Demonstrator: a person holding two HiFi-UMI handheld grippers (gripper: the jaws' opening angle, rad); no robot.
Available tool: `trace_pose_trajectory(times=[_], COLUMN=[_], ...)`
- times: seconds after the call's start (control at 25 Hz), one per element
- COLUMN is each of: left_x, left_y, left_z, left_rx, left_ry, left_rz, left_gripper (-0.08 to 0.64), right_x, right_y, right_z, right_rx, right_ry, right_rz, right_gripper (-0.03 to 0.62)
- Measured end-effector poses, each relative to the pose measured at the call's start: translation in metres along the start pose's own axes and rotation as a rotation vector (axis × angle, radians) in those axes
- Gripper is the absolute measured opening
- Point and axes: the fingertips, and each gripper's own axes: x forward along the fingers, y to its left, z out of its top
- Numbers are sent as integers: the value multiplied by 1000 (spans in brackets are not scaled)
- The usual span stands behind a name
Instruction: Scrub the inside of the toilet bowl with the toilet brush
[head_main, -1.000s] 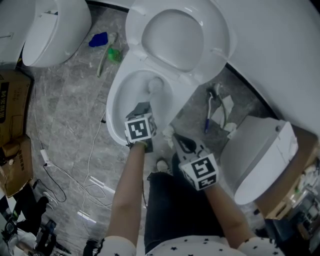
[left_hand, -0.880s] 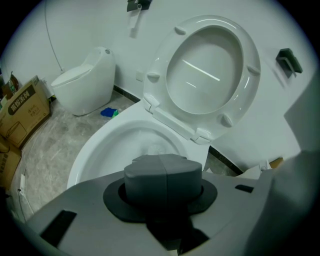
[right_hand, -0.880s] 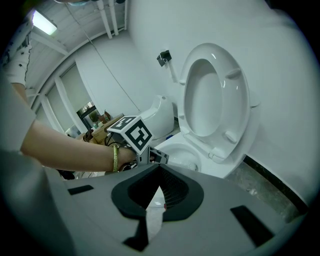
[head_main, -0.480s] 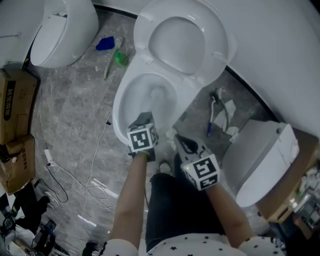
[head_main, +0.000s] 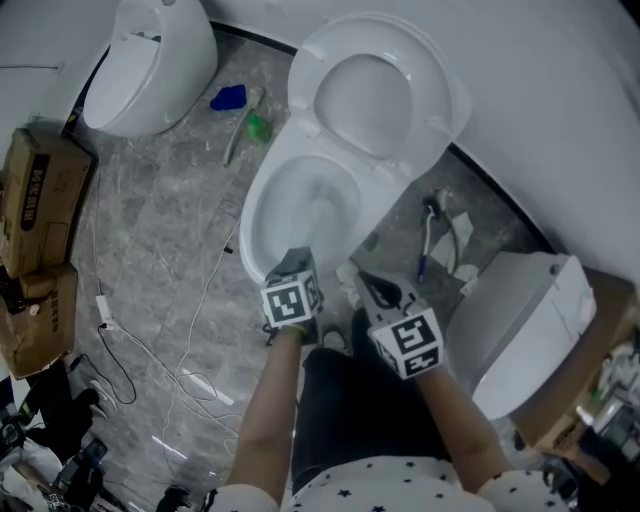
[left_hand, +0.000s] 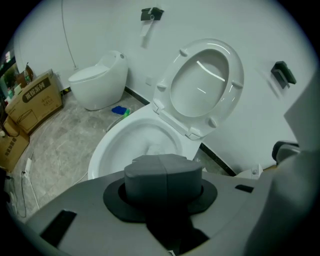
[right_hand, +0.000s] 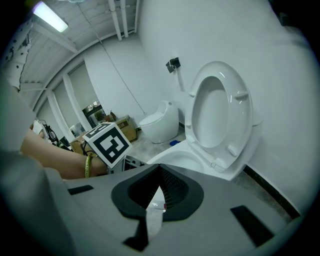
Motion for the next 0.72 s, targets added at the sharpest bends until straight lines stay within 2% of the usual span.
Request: trace_pose_trajectory(times=[0.4, 0.72], left_x=[-59, -111], left_y=[-1, -4], left_z=[-19, -42], left_rx=[-41, -25], left_ry=[-32, -54], left_rz=[-2, 4], left_gripper=[155, 154], right_x=[-27, -52], right_y=[23, 42], right_z=[6, 2], right_rx=[-28, -29], right_ry=[-4, -15], right_rz=[-1, -15], right_gripper=[6, 6])
